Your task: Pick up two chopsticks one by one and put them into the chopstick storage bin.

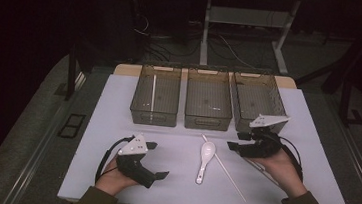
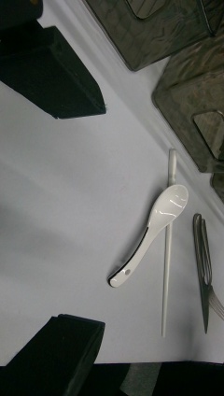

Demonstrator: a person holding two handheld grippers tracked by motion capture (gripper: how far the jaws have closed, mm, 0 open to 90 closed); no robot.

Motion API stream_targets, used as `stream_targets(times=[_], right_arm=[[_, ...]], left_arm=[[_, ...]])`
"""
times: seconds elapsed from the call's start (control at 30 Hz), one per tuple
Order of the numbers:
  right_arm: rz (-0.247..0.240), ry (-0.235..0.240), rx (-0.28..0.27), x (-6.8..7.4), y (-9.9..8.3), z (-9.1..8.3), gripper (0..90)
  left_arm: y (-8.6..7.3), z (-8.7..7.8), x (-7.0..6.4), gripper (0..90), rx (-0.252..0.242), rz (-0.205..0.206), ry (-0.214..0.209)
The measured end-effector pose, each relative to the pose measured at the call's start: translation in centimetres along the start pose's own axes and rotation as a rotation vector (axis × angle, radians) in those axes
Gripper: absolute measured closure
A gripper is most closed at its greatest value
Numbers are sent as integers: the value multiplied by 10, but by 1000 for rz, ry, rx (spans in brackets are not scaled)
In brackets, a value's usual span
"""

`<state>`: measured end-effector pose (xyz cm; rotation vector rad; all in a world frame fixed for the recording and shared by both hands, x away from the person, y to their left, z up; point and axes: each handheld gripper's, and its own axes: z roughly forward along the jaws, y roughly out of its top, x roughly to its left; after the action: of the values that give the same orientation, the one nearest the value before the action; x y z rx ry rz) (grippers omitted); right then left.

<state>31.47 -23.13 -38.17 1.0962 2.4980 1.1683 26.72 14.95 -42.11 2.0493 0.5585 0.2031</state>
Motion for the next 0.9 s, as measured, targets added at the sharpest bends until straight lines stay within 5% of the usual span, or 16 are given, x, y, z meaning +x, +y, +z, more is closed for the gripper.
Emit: stream_targets(times=[0.43,0.9], right_arm=[[0,18,74,27,-61,-6,698],[-26,21,177,45,-81,3,789]], left_arm=[[0,-1,0,0,5,6,9],[0,0,0,0,12,13,14]])
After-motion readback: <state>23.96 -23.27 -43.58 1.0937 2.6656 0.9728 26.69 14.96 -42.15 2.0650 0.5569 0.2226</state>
